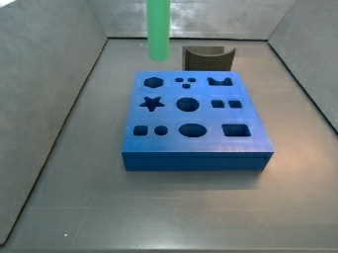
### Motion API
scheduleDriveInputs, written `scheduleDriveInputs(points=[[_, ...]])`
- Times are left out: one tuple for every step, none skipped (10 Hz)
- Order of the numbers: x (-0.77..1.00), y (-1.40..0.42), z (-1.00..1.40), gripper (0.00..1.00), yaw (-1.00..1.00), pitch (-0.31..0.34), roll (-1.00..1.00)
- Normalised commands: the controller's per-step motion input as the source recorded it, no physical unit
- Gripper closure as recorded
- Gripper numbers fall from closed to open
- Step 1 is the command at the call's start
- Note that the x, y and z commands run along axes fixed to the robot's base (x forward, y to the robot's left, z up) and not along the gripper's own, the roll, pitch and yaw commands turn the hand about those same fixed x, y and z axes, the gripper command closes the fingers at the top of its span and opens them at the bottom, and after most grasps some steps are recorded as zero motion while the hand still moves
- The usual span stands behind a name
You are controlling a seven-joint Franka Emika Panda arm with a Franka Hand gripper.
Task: Insert the oval object.
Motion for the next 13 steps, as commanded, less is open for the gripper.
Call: scheduleDriveInputs(points=[[0.31,-0.26,-0.51,1.00,-0.71,-0.097,0.09],[0.40,-0.29,-0.57,1.00,-0.63,-0.090,0.12],[0.55,-0.31,-0.57,1.00,-0.50,-0.070,0.12],[0.63,-0.32,-0.56,1.00,-0.42,-0.060,0.11],[0.65,-0.32,-0.54,1.00,-0.39,-0.061,0.10],[0.63,-0.33,-0.59,1.00,-0.43,-0.067,0.12],[0.60,-0.33,-0.63,1.00,-0.45,-0.056,0.15],[0.28,-0.26,-0.36,1.00,-0.74,-0.027,0.05],[0.00,-0.11,-0.15,1.00,-1.00,-0.024,0.00],[0.00,-0.02,-0.09,1.00,-1.00,-0.013,0.00],[0.00,0.00,-0.07,1.00,-1.00,-0.014,0.00],[0.00,0.00,-0.07,1.00,-1.00,-0.017,0.00],[0.00,0.00,-0.07,1.00,-1.00,-0.019,0.00]])
